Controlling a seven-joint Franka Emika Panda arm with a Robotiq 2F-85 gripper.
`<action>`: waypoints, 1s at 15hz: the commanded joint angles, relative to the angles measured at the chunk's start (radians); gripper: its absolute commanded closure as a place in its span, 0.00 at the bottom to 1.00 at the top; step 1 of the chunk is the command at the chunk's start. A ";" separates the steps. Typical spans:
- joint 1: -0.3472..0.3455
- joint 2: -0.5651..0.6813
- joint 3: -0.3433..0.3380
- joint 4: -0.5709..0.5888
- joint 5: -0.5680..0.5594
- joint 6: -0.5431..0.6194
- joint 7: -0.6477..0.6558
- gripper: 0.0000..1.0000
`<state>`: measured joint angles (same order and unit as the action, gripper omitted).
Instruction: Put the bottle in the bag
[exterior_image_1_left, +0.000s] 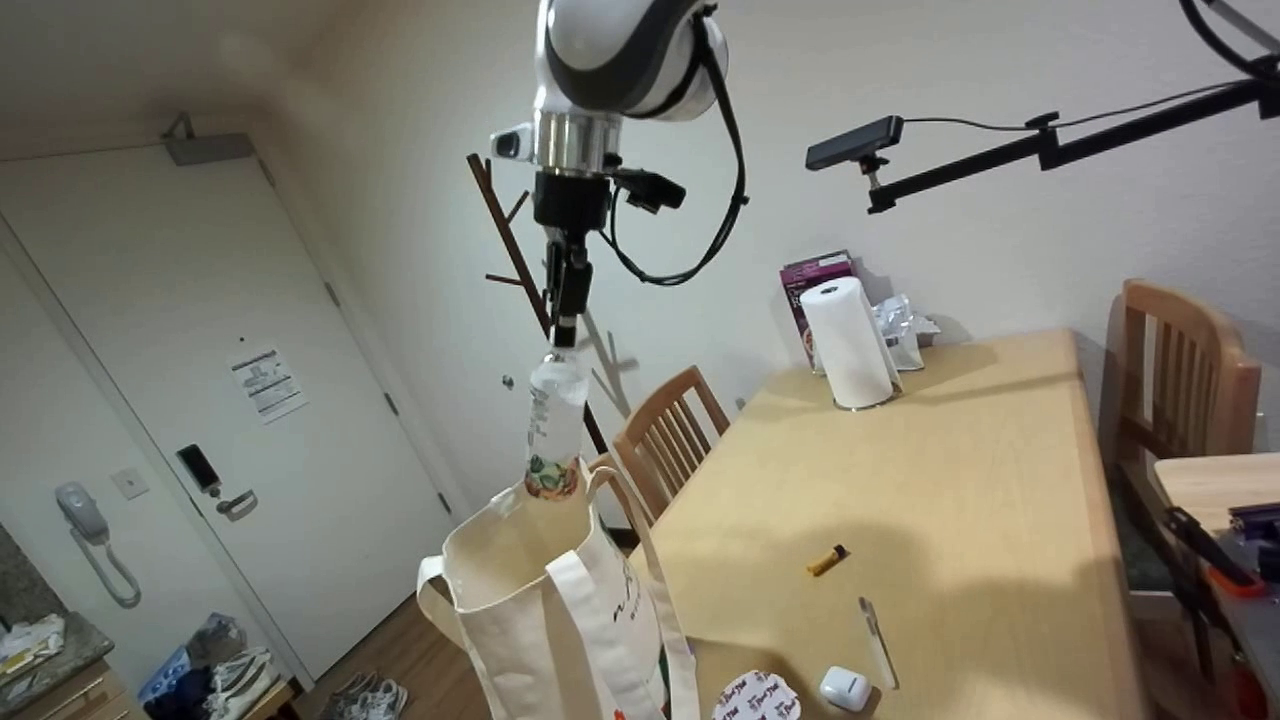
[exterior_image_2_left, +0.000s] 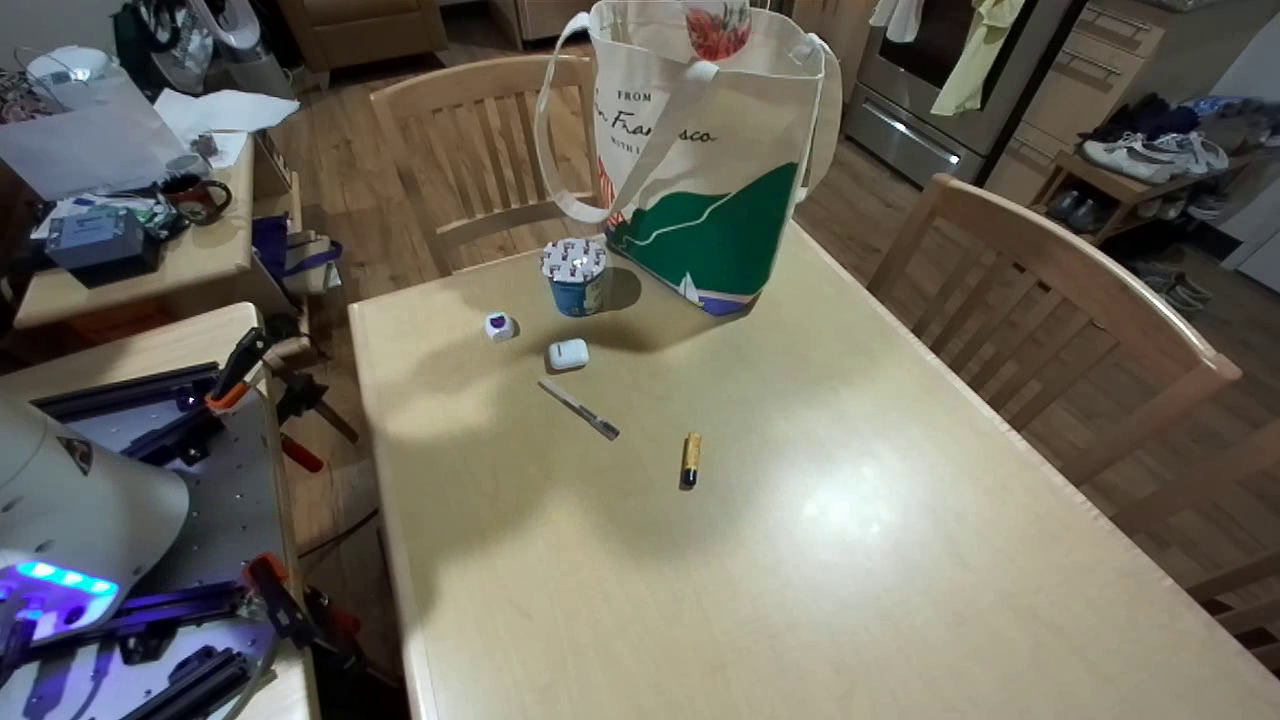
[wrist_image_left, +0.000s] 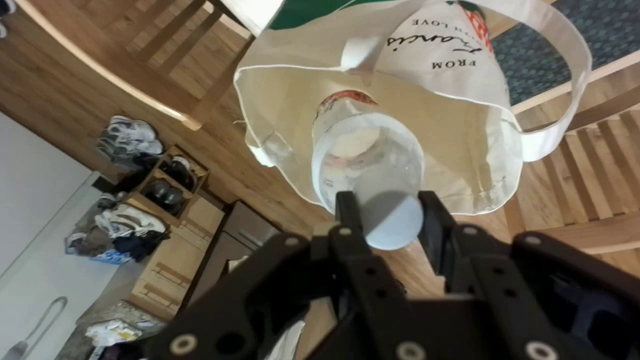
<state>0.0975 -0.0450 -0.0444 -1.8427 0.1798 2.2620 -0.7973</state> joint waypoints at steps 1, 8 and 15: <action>-0.033 0.157 0.016 0.150 0.075 -0.148 -0.127 0.92; -0.052 0.412 0.038 0.404 -0.144 -0.427 -0.020 0.92; -0.052 0.565 0.053 0.589 -0.295 -0.468 0.046 0.92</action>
<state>0.0612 0.4630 -0.0172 -1.3545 -0.0676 1.8075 -0.7788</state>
